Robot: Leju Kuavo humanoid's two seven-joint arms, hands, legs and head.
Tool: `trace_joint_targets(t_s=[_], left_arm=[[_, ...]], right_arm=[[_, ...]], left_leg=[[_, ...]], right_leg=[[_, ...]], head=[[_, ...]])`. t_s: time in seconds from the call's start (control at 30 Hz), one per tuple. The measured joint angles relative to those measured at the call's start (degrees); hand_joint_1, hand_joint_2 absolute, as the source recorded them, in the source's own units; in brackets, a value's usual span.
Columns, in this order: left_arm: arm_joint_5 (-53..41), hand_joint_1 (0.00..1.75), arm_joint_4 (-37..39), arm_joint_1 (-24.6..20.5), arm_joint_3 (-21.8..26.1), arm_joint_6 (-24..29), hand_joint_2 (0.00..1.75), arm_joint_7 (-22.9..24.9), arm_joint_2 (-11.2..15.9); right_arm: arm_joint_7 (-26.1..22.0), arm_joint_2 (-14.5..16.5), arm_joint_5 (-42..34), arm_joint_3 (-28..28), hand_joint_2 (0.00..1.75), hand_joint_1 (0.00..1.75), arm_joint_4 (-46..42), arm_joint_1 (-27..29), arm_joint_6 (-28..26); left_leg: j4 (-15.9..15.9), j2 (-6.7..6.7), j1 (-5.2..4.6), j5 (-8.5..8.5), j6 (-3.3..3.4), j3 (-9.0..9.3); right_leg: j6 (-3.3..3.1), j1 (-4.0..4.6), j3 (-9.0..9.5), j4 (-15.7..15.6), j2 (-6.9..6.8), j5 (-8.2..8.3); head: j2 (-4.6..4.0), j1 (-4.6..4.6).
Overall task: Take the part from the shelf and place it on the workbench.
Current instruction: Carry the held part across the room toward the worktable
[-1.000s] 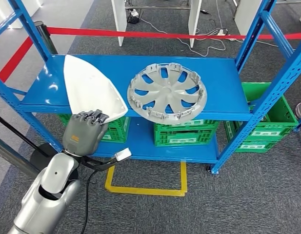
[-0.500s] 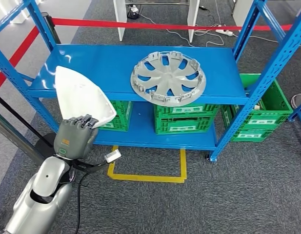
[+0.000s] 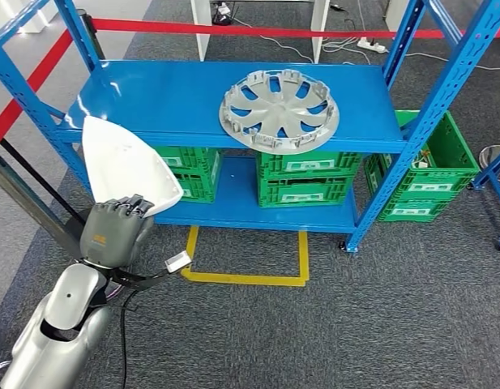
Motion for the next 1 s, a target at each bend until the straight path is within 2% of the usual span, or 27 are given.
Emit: trace_joint_targets(t_s=[0.07, 0.1, 0.13, 0.17, 0.23, 0.27, 0.3, 0.33, 0.4, 0.47, 0.5, 0.53, 0.6, 0.63, 0.67, 0.7, 0.77, 0.8, 0.83, 0.87, 0.9, 0.93, 0.97, 1.0], left_arm=[[-0.01, 1.75, -0.02, -0.02, 0.16, -0.15, 1.75, -0.02, 0.0], [-0.01, 1.75, -0.02, -0.05, 0.23, -0.23, 1.75, -0.03, 0.01], [-0.01, 1.75, -0.02, -0.07, 0.28, -0.26, 1.75, -0.04, 0.02], [-0.01, 1.75, -0.02, -0.07, 0.33, -0.28, 1.75, -0.05, 0.04], [0.03, 1.75, -0.01, 0.03, 0.49, -0.3, 1.75, -0.06, 0.1], [0.09, 1.75, 0.0, 0.09, 0.56, -0.31, 1.75, -0.07, 0.11], [0.2, 1.75, 0.01, 0.15, 0.62, -0.33, 1.75, -0.09, 0.13], [0.33, 1.75, 0.01, 0.21, 0.67, -0.36, 1.75, -0.12, 0.14], [0.57, 1.75, 0.01, 0.24, 0.78, -0.4, 1.75, -0.19, 0.15], [0.69, 1.75, -0.01, 0.22, 0.97, -0.48, 1.75, -0.23, 0.16], [0.73, 1.75, -0.01, 0.2, 1.04, -0.51, 1.75, -0.25, 0.16], [0.74, 1.75, -0.01, 0.18, 1.09, -0.54, 1.75, -0.26, 0.17], [0.75, 1.75, 0.0, 0.23, 1.15, -0.55, 1.75, -0.33, 0.23], [0.75, 1.75, 0.0, 0.28, 1.2, -0.56, 1.75, -0.37, 0.29], [0.74, 1.75, 0.0, 0.32, 1.27, -0.56, 1.75, -0.41, 0.38], [0.74, 1.75, 0.01, 0.35, 1.41, -0.6, 1.75, -0.43, 0.46], [0.73, 1.75, 0.01, 0.39, 1.69, -0.72, 1.75, -0.43, 0.5], [0.73, 1.75, 0.01, 0.42, 1.8, -0.78, 1.75, -0.43, 0.5], [0.73, 1.75, 0.01, 0.44, 1.88, -0.83, 1.75, -0.43, 0.51], [0.73, 1.75, 0.01, 0.45, 1.94, -0.85, 1.75, -0.43, 0.52], [0.73, 1.75, 0.01, 0.45, 2.0, -0.86, 1.75, -0.43, 0.52], [0.73, 1.75, 0.0, 0.42, 2.04, -0.87, 1.75, -0.43, 0.52], [0.73, 1.75, -0.01, 0.37, 2.07, -0.87, 1.75, -0.43, 0.52], [0.74, 1.75, -0.05, 0.31, 2.1, -0.88, 1.75, -0.43, 0.5]], right_arm=[[0.0, 0.04, 0.01, 0.02, 0.0, 0.0, 0.01, 0.07, 0.01], [0.01, 0.06, 0.02, 0.02, 0.0, 0.0, 0.02, 0.11, 0.02], [0.03, 0.07, 0.02, 0.03, 0.0, 0.0, 0.02, 0.13, 0.02], [0.04, 0.07, 0.02, 0.04, 0.0, 0.0, 0.02, 0.12, 0.02], [0.08, 0.07, 0.02, 0.07, 0.0, 0.0, 0.01, 0.09, 0.03], [0.11, 0.06, 0.02, 0.08, 0.0, 0.0, 0.01, 0.07, 0.04], [0.14, 0.05, 0.02, 0.09, 0.0, 0.0, 0.01, 0.06, 0.06], [0.16, 0.05, 0.02, 0.09, 0.0, 0.0, 0.01, 0.06, 0.08], [0.19, 0.05, 0.02, 0.1, 0.0, 0.0, 0.01, 0.0, 0.11], [0.2, 0.05, 0.02, 0.11, 0.0, 0.0, 0.0, -0.19, 0.13], [0.2, 0.05, 0.02, 0.13, 0.0, 0.0, 0.0, -0.25, 0.13], [0.21, 0.06, 0.02, 0.14, 0.0, 0.0, 0.0, -0.25, 0.13], [0.22, 0.11, 0.03, 0.16, 0.0, 0.0, 0.01, -0.12, 0.17], [0.22, 0.15, 0.03, 0.15, 0.0, 0.0, 0.01, -0.12, 0.19], [0.21, 0.19, 0.03, 0.15, 0.0, 0.0, 0.01, -0.18, 0.21], [0.2, 0.22, 0.03, 0.15, 0.0, 0.0, 0.01, -0.26, 0.25], [0.17, 0.22, 0.05, 0.16, 0.0, 0.0, 0.02, -0.35, 0.28], [0.17, 0.22, 0.05, 0.16, 0.0, 0.0, 0.02, -0.35, 0.3], [0.17, 0.22, 0.06, 0.16, 0.0, 0.0, 0.02, -0.37, 0.3], [0.17, 0.22, 0.06, 0.16, 0.0, 0.0, 0.01, -0.4, 0.3], [0.17, 0.22, 0.06, 0.16, 0.0, 0.0, 0.01, -0.44, 0.3], [0.17, 0.22, 0.06, 0.16, 0.0, 0.0, 0.01, -0.49, 0.31], [0.17, 0.22, 0.07, 0.17, 0.0, 0.0, 0.01, -0.54, 0.31], [0.16, 0.23, 0.07, 0.17, 0.0, 0.0, 0.01, -0.59, 0.32]], left_leg=[[-0.71, 0.08, -0.17, 0.73, 0.93, -0.45], [-0.85, 0.2, -0.17, 1.33, 1.5, -0.94], [-1.0, 0.33, -0.11, 1.95, 2.01, -1.5], [-1.1, 0.46, -0.09, 2.55, 2.45, -2.13], [-0.95, 0.51, -0.4, 3.63, 2.88, -3.59], [-0.87, 0.54, -0.6, 4.14, 2.97, -4.31], [-0.75, 0.56, -0.8, 4.65, 3.02, -5.04], [-0.63, 0.56, -0.97, 5.06, 3.03, -5.65], [-0.3, 0.53, -1.22, 5.8, 2.96, -6.78], [0.04, 0.52, -1.39, 6.63, 2.65, -7.72], [0.13, 0.54, -1.37, 7.1, 2.41, -8.04], [0.15, 0.57, -1.3, 7.66, 2.12, -8.35], [0.1, 0.5, -1.11, 8.32, 1.56, -8.8], [0.51, 0.4, -1.07, 7.57, 1.19, -9.19], [1.68, 0.31, -0.99, 5.86, 0.79, -9.71], [4.06, 0.23, -0.82, 3.13, 0.34, -10.45], [11.02, 0.22, -0.3, -2.42, -0.4, -11.83], [14.45, 0.22, -0.07, -3.88, -0.68, -12.15], [16.63, 0.22, 0.13, -3.81, -0.89, -11.92], [17.6, 0.22, 0.32, -2.69, -1.07, -11.2], [16.9, 0.22, 0.49, -0.85, -1.2, -9.82], [14.34, 0.22, 0.64, 0.79, -1.29, -7.44], [10.64, 0.16, 0.71, 0.98, -1.33, -4.55], [6.31, 0.05, 0.68, 0.38, -1.15, -1.54]], right_leg=[[0.85, -0.17, -0.49, -0.14, 0.06, 0.6], [1.2, -0.25, -1.06, 0.29, 0.11, -0.12], [1.41, -0.27, -1.83, 1.78, 0.18, -1.95], [1.55, -0.3, -2.85, 4.4, 0.23, -4.56], [1.69, -0.28, -4.82, 12.21, 0.25, -9.69], [1.7, -0.26, -5.25, 15.35, 0.26, -10.72], [1.63, -0.22, -4.91, 16.95, 0.26, -10.54], [1.47, -0.16, -3.79, 16.64, 0.26, -9.4], [0.74, 0.13, 1.27, 10.17, 0.3, -6.16], [-0.12, 0.52, 6.94, 1.59, 0.38, -5.58], [-0.36, 0.68, 8.36, -0.86, 0.42, -5.91], [-0.49, 0.84, 8.98, -2.17, 0.43, -6.2], [-0.79, 0.85, 8.4, -2.45, 0.31, -5.3], [-1.12, 0.71, 7.94, -2.57, 0.22, -4.7], [-1.49, 0.53, 7.35, -2.67, 0.12, -4.0], [-1.79, 0.36, 6.58, -2.72, 0.02, -3.28], [-2.0, 0.37, 4.82, -2.38, -0.01, -2.13], [-1.92, 0.37, 3.81, -2.12, -0.07, -1.58], [-1.8, 0.35, 2.75, -1.75, -0.14, -1.06], [-1.67, 0.32, 1.65, -1.3, -0.21, -0.58], [-1.52, 0.28, 0.58, -0.79, -0.25, -0.18], [-1.33, 0.24, -0.45, -0.2, -0.25, 0.23], [-1.09, 0.25, -1.29, 0.29, -0.22, 0.59], [-0.81, 0.28, -1.92, 0.69, -0.18, 1.0]], head=[[-0.01, -0.02], [-0.01, 0.02], [0.0, 0.08], [0.0, 0.15], [0.0, 0.26], [0.0, 0.25], [0.0, 0.23], [0.0, 0.23], [0.0, 0.23], [0.0, 0.18], [0.0, 0.16], [0.0, 0.18], [0.0, 0.29], [0.0, 0.32], [0.0, 0.3], [0.0, 0.25], [-0.01, 0.08], [-0.01, 0.04], [-0.01, 0.06], [-0.01, 0.04], [-0.01, 0.04], [-0.01, 0.04], [-0.01, 0.02], [-0.01, 0.04]])
